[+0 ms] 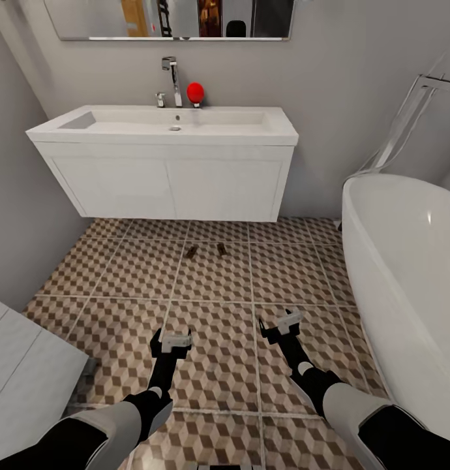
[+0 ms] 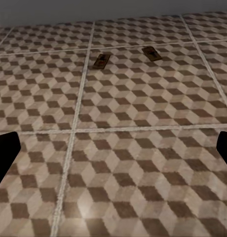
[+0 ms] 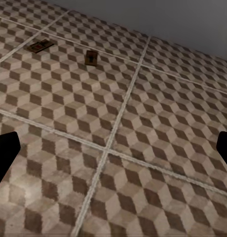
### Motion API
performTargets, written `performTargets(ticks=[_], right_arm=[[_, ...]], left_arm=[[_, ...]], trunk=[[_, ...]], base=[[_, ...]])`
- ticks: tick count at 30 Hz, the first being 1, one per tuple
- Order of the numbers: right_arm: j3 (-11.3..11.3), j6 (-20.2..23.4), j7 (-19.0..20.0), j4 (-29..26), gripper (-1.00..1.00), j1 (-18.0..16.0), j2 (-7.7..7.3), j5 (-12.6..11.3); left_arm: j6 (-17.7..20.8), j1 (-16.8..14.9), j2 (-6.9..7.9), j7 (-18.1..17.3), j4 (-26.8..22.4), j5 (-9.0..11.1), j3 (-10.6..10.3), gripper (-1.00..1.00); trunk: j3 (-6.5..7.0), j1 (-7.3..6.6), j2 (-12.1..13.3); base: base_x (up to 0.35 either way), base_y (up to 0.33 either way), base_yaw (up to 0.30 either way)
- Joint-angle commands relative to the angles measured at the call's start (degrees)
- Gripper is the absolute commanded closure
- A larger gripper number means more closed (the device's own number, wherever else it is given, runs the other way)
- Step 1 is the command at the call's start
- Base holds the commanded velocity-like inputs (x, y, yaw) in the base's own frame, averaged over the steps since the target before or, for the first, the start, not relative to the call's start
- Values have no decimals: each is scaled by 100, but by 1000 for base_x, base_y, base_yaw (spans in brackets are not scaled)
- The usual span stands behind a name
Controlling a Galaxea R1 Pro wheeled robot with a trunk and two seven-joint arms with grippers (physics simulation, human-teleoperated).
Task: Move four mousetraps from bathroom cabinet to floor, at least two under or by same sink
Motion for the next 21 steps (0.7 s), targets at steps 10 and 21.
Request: performTargets(ticks=[10,21], right_arm=[[50,-35,-33,100,-100,186,-9,-42],[47,-38,-34,227,-100,275,-10,-43]], left_arm=[[-10,141,9,44,63,25,-40,-100],[3,196,13,49,69,34,-38,-100]], trunk=[[176,-221,401],[374,-463,842]], base=[[0,0,0],[0,0,0]])
